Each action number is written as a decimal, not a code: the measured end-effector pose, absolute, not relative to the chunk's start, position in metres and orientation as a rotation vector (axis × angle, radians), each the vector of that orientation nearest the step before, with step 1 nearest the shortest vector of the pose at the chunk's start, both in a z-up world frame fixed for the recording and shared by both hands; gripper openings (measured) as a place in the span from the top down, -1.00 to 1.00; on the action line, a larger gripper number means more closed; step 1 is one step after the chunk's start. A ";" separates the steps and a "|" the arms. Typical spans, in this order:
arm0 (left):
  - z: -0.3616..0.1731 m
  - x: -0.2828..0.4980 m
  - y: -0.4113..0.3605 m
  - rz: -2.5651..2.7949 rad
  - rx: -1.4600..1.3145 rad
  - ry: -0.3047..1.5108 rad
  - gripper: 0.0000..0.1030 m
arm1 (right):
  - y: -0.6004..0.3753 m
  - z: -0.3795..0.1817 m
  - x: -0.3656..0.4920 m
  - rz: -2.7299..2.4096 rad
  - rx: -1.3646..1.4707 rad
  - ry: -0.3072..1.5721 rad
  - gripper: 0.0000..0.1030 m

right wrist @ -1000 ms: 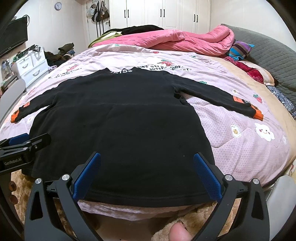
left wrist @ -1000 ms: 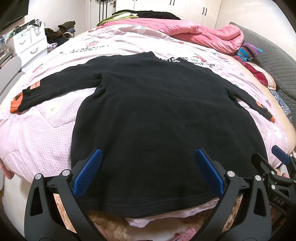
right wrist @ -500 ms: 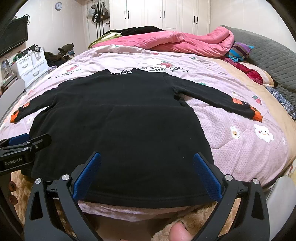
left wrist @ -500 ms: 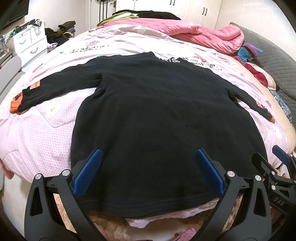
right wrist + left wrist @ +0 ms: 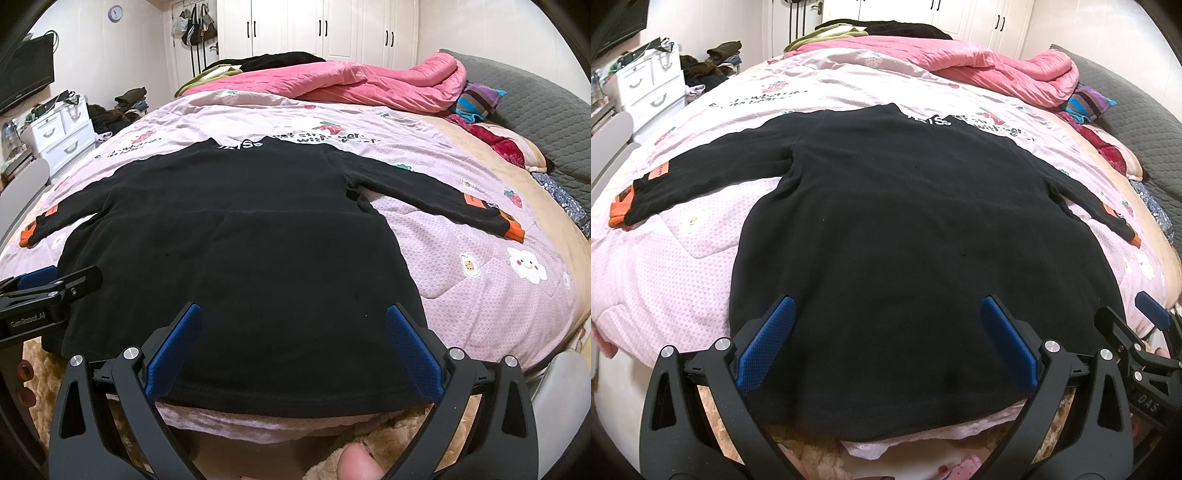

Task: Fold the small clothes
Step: 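Move the right gripper toward the orange cuff of a sleeve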

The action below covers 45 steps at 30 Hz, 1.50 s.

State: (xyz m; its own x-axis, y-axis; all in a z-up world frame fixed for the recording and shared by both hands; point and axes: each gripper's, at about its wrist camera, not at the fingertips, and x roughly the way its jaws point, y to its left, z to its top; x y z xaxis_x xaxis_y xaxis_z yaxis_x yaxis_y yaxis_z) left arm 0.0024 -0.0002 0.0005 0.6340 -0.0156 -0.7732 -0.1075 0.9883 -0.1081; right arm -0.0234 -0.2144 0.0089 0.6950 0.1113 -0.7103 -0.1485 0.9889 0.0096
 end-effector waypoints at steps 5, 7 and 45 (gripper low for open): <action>0.002 0.007 -0.001 0.053 -0.151 0.883 -0.83 | -0.216 0.009 -0.018 0.149 -0.037 0.796 -0.92; 0.001 0.011 -0.002 0.051 -0.152 0.884 -0.83 | -0.215 0.010 -0.014 0.151 -0.028 0.801 -0.92; 0.029 0.148 -0.010 0.004 -0.170 0.871 -0.83 | -0.239 0.064 0.124 0.096 0.110 0.754 -0.92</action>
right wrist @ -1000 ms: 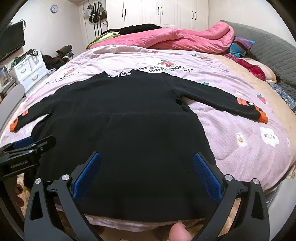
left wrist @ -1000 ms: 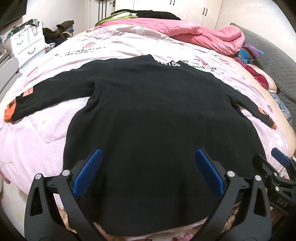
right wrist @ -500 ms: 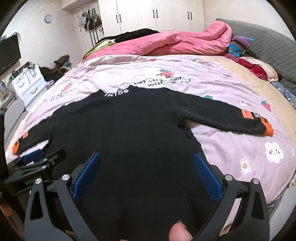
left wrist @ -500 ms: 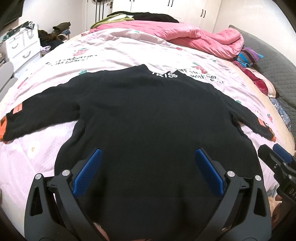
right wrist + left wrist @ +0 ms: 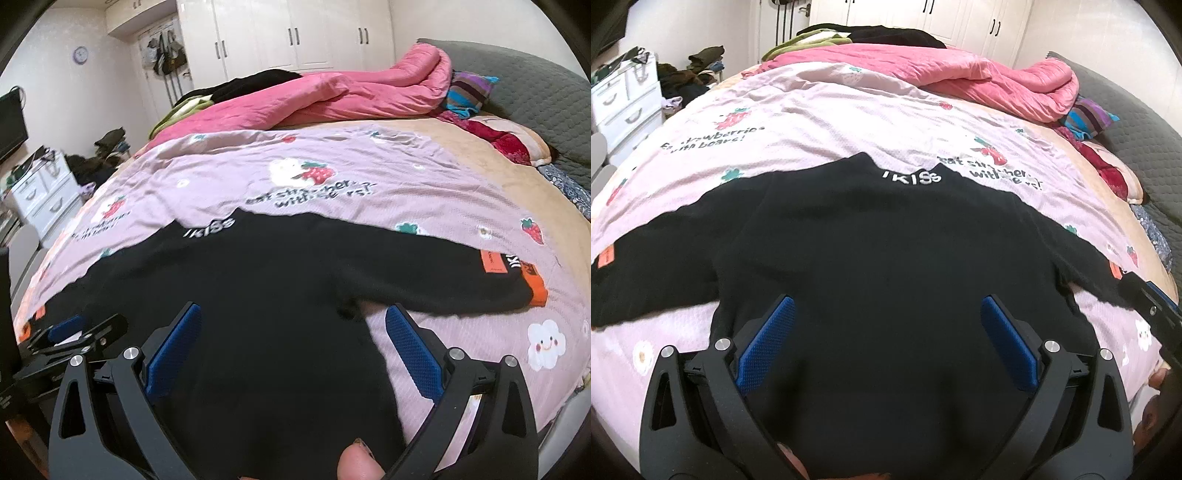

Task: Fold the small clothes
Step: 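Move the right gripper toward the orange cuff of a sleeve, then grasp the orange sleeve cuff with the right gripper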

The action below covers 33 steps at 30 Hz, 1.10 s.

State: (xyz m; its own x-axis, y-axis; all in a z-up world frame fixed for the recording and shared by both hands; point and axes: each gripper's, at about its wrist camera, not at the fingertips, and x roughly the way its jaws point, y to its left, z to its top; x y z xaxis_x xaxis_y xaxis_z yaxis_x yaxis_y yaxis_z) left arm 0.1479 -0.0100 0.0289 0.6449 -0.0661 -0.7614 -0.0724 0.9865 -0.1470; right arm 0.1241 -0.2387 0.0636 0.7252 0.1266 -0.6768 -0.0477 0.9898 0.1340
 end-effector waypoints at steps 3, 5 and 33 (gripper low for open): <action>0.029 0.159 -0.012 -0.001 -0.165 0.874 -0.83 | -0.248 0.064 0.138 0.074 0.128 0.752 -0.92; 0.027 0.167 -0.016 -0.004 -0.157 0.879 -0.83 | -0.256 0.064 0.147 0.051 0.140 0.752 -0.92; -0.002 0.247 -0.053 -0.103 -0.118 0.910 -0.83 | -0.387 0.033 0.204 -0.313 0.342 0.759 -0.92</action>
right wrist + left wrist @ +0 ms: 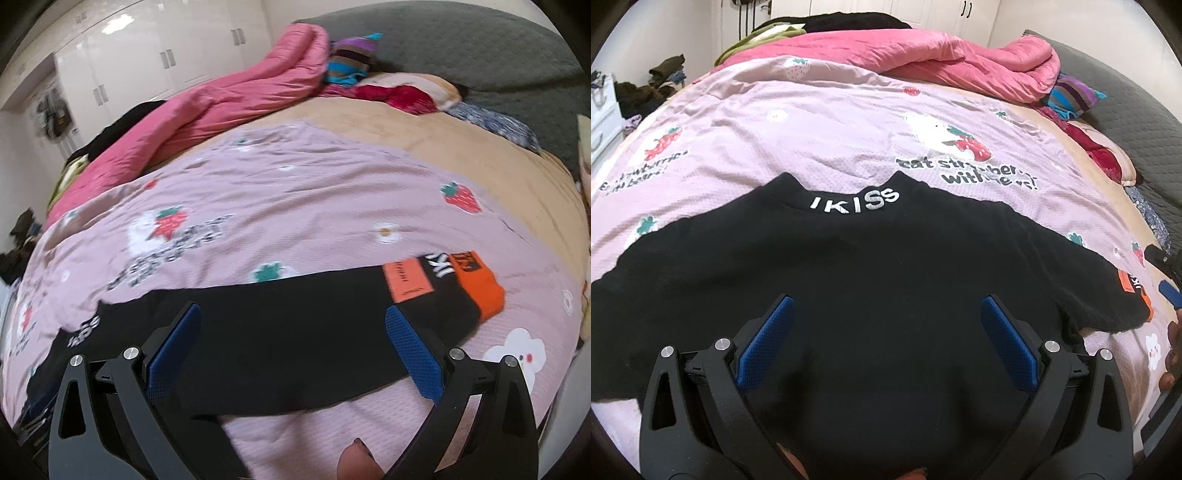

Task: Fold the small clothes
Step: 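Grasp the orange sleeve cuff with the right gripper, then carry the cuff across the shirt body with the right gripper and release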

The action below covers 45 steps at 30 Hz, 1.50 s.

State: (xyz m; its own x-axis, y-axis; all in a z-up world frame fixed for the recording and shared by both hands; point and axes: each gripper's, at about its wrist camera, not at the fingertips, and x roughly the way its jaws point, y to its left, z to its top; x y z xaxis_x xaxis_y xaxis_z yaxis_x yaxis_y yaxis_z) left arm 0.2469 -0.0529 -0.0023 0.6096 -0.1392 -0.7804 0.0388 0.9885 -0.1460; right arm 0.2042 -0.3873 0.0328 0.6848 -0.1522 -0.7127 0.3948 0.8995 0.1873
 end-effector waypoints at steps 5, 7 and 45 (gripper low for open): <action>-0.007 0.251 -0.049 -0.091 -0.127 0.912 -0.83 | -0.415 0.017 0.203 -0.411 0.376 0.778 -0.92; -0.008 0.252 -0.047 -0.084 -0.127 0.911 -0.83 | -0.424 0.010 0.201 -0.460 0.390 0.785 -0.92; 0.018 0.247 0.007 -0.077 -0.258 0.881 -0.83 | -0.456 0.031 0.199 -0.175 0.650 0.560 0.71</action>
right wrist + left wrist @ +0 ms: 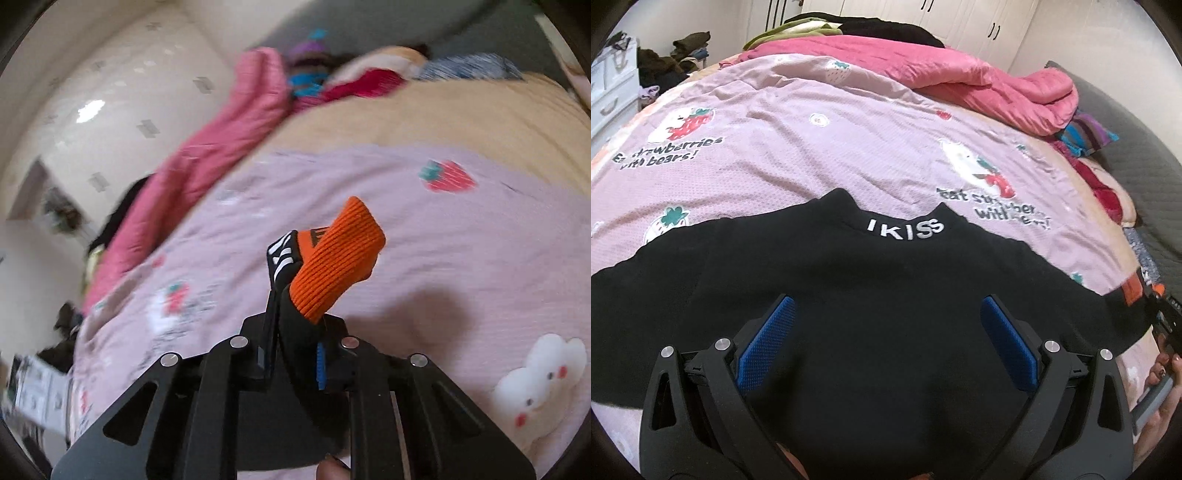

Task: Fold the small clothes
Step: 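Carry the cuff across the shirt body with the right gripper and release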

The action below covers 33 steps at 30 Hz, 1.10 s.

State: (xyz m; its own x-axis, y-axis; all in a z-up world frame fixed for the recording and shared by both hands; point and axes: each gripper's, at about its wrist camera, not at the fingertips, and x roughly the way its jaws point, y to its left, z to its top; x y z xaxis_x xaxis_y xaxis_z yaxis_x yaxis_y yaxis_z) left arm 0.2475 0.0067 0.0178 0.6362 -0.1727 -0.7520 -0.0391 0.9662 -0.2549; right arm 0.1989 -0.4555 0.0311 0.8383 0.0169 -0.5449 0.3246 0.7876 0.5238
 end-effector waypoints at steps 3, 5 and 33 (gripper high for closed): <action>0.023 0.244 0.010 -0.096 -0.288 0.879 -0.83 | -0.428 0.049 0.200 -0.090 0.589 0.513 0.71; 0.027 0.241 0.014 -0.124 -0.326 0.875 -0.83 | -0.410 0.056 0.200 -0.028 0.556 0.500 0.71; 0.001 0.227 0.075 -0.278 -0.718 0.929 -0.83 | -0.189 0.025 0.217 0.371 0.165 0.665 0.71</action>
